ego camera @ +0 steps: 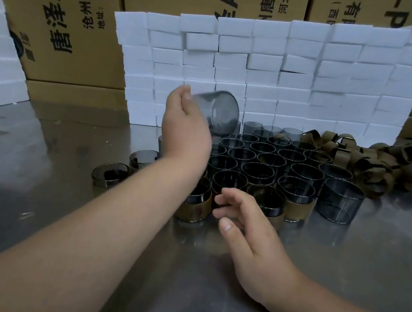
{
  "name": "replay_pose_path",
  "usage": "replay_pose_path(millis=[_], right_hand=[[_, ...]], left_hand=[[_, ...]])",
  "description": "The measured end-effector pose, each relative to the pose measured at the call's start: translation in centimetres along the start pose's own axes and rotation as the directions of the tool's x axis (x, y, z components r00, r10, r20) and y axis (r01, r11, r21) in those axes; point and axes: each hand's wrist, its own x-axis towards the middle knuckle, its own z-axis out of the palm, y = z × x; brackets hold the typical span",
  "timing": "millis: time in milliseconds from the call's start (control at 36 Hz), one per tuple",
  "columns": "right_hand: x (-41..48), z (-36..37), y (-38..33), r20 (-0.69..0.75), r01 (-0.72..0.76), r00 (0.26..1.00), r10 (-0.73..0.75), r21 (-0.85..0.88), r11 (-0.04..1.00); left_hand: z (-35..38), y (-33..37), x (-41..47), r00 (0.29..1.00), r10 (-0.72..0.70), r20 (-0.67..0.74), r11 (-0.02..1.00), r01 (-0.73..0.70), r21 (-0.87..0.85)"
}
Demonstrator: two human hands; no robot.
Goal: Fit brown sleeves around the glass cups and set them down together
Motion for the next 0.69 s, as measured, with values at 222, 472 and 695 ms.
replay_pose_path(millis=[222, 472, 695], right_hand=[[0.2, 0.0, 0.4, -0.262, 0.018, 0.965, -0.005, 0.049, 0.999], [0.2, -0.2, 0.1, -0.27, 0.004, 0.963, -0.021, -0.063, 0.998], [-0.1, -0.5, 0.2, -0.308, 0.047, 0.948, -0.083, -0.122, 0.991]], left_hand=[[-2.0, -2.4, -6.5, 0.989, -0.075, 0.124, 0.97, 0.102, -0.222], [-3.9, -3.6, -8.5, 0.857, 0.18, 0.482, 0.973, -0.082, -0.217], [-4.3, -4.5, -8.2, 0.794, 0.301, 0.528, 0.948, -0.31, -0.075]])
